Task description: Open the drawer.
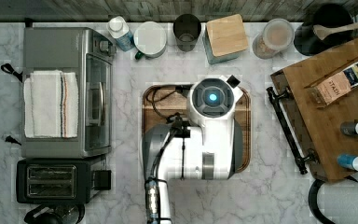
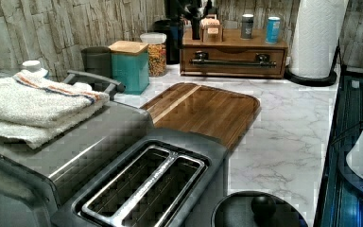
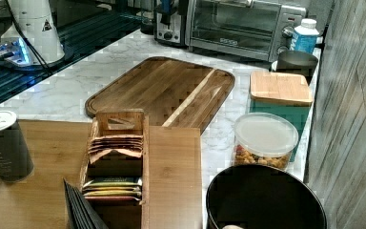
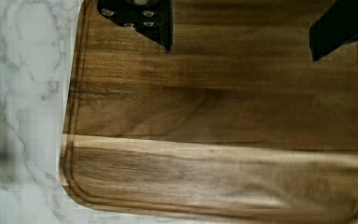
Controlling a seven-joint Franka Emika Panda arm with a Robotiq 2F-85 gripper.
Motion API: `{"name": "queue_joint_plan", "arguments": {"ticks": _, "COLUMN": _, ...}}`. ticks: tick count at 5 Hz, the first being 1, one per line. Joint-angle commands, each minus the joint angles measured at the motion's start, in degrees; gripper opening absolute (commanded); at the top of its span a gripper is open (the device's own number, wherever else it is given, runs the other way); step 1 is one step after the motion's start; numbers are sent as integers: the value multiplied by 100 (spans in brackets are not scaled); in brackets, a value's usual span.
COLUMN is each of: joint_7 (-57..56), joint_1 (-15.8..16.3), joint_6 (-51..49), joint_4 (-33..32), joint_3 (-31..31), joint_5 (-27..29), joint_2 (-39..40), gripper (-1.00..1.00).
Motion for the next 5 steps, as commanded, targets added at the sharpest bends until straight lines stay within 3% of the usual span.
{"name": "queue_joint_plan", "arguments": {"ticks": 1, "joint_7": -2338, "joint_1": -642, "joint_6": 867, "joint_4": -346, "joint_3": -945, "joint_5": 252, "joint_2": -353, "gripper": 100}}
{"name": "queue_joint_plan", "arguments": {"ticks": 5, "joint_7": -4662, "joint_1": -1159, "joint_6": 1732, "joint_4": -214, "joint_3": -1378, "joint_5": 220, "joint_2": 473, "gripper": 100}}
